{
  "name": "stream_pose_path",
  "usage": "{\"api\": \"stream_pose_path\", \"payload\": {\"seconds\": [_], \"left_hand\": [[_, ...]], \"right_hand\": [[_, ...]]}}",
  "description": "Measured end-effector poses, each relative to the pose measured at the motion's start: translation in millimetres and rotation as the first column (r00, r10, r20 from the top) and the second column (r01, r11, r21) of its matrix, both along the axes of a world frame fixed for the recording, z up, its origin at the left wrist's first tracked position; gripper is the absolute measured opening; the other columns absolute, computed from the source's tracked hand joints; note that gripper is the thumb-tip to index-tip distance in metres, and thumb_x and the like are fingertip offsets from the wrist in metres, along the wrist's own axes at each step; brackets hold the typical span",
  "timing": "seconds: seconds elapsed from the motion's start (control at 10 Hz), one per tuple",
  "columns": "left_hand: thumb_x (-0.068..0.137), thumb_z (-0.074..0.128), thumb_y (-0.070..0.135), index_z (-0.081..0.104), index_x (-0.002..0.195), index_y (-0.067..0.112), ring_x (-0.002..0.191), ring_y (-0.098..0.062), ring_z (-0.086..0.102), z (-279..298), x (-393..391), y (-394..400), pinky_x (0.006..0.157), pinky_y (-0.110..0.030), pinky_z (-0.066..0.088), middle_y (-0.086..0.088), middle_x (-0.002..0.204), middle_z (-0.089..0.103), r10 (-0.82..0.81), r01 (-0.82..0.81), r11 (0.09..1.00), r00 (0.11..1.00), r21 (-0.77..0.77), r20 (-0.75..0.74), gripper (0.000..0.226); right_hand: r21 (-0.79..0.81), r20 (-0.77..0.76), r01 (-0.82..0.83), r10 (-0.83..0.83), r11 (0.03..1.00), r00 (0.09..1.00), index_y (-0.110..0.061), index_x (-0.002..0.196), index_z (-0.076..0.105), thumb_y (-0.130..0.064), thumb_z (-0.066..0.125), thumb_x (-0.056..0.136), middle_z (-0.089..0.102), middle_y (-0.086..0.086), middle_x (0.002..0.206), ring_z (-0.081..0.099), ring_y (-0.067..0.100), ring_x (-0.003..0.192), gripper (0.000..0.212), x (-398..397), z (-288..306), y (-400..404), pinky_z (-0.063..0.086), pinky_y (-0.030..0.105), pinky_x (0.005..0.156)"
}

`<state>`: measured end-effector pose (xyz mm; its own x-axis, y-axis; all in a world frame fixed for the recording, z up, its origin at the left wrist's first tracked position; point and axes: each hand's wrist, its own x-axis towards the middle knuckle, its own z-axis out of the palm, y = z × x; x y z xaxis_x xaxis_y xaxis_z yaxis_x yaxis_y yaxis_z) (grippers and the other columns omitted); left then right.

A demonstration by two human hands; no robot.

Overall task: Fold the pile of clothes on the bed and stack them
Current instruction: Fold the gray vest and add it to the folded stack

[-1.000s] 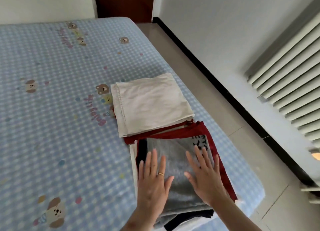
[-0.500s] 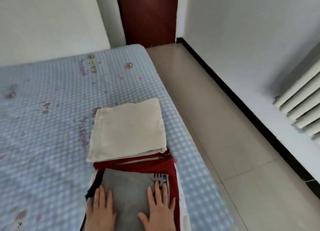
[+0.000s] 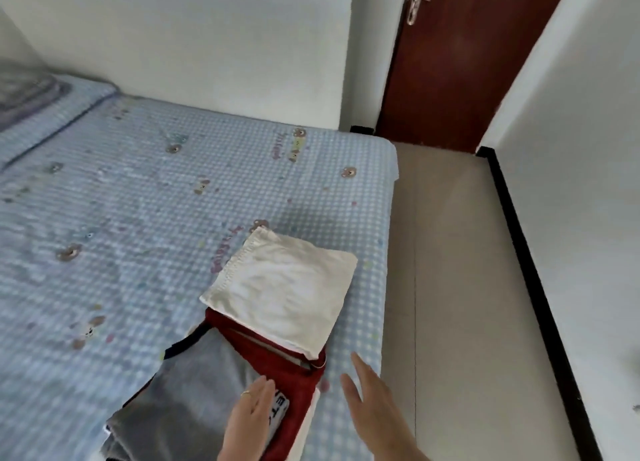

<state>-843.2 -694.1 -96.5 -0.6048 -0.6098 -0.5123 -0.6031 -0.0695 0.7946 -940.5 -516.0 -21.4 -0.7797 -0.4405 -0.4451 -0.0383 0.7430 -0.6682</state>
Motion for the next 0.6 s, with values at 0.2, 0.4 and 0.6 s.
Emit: {"api": "stream_pose_path", "payload": {"seconds": [0.2,0.4,0.6], "left_hand": [[0.096,0.049,0.013,0.058,0.109,-0.014,0.103,-0.039,0.057,13.6,-90.7,32.1,0.071,-0.011,0.048,-0.021,0.098,0.059,0.242,-0.241,0.969,0.97,0.052,-0.017,0.032],[0.096,0.049,0.027,0.061,0.099,-0.008,0.094,-0.04,0.061,-8.7,-133.8,26.2,0.07,-0.04,0.043,-0.024,0.087,0.061,0.47,-0.477,0.87,0.879,0.129,0.082,0.037],[0.085,0.067,0.028,0.058,0.115,-0.009,0.11,-0.034,0.058,-28.3,-171.9,1.2,0.095,-0.04,0.042,-0.024,0.113,0.063,0.709,-0.726,0.673,0.688,0.143,0.154,0.048]], "right_hand": [[0.154,-0.041,-0.162,0.171,0.975,0.984,-0.021,0.15,0.001,-0.04,0.036,0.1,0.034,0.002,0.149,0.034,0.007,0.134,0.064,-106.4,6.4,29.1,0.024,0.016,0.107],[0.082,-0.018,-0.332,0.335,0.94,0.942,-0.028,0.151,0.004,-0.043,0.035,0.099,0.012,-0.001,0.159,0.012,0.011,0.146,0.062,-204.4,18.8,-14.9,0.017,0.029,0.117],[0.192,-0.03,-0.545,0.56,0.816,0.828,-0.03,0.151,0.003,-0.06,0.033,0.093,0.013,0.004,0.158,0.021,0.017,0.143,0.072,-312.0,-13.7,-94.4,0.026,0.036,0.115]]}}
